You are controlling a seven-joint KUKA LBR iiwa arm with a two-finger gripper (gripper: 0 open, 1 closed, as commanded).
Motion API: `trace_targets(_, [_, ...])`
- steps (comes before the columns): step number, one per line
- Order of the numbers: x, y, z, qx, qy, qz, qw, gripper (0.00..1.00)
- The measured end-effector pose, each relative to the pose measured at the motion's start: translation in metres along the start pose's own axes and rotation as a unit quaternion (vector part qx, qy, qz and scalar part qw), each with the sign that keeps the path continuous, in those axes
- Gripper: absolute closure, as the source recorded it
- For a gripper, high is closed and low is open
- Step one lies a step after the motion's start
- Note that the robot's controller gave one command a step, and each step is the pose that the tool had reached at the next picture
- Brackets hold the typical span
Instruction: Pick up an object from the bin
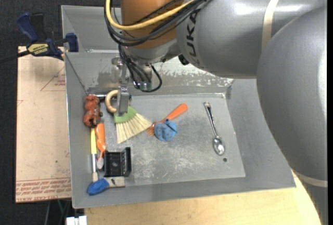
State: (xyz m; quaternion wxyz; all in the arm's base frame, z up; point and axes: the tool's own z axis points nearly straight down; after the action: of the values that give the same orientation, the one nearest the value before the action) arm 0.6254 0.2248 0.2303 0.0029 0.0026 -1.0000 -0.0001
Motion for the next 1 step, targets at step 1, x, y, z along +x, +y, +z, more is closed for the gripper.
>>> trace_targets(1, [-0.0016, -0.0015, -0.0057, -0.001, -0.0038, 0.002, 1.0000, 0.00])
